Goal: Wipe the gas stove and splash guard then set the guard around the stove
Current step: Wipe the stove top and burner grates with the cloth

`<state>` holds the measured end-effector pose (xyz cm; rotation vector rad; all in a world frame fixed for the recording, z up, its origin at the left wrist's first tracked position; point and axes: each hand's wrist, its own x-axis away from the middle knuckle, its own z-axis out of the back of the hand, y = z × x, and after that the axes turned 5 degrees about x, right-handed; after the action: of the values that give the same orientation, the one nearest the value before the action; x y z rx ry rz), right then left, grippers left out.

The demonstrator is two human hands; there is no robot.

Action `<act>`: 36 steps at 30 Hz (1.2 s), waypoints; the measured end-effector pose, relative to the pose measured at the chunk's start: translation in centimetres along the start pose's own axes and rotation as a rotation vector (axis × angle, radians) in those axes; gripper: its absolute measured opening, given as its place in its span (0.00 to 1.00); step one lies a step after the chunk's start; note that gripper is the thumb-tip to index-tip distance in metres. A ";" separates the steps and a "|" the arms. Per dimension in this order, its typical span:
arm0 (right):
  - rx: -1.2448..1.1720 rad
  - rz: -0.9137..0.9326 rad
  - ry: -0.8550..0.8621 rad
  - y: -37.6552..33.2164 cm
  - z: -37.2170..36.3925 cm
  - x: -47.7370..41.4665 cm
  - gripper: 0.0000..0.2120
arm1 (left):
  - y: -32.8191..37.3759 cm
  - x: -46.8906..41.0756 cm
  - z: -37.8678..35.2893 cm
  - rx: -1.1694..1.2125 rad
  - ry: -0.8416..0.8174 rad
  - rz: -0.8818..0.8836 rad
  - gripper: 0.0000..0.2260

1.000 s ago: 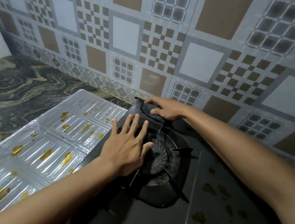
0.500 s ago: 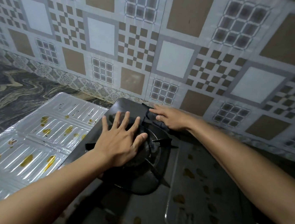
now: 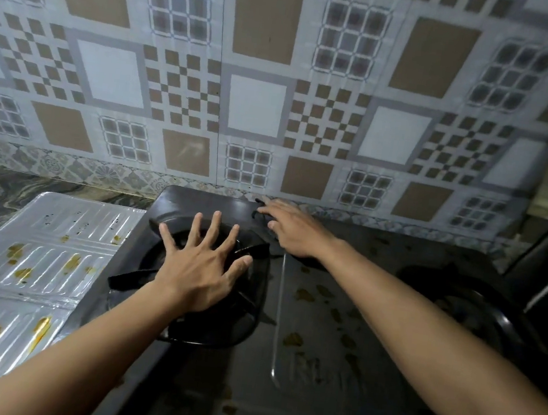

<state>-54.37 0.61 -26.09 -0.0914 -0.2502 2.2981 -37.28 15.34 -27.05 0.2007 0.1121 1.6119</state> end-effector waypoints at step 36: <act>0.094 -0.775 0.005 2.8 -0.6 13.9 0.25 | 0.7 1.8 -0.2 0.076 -0.114 -0.214 0.29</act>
<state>-65.67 9.15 -27.05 0.0451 -0.1380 1.5346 -38.06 17.15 -27.03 0.3277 0.1033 1.3817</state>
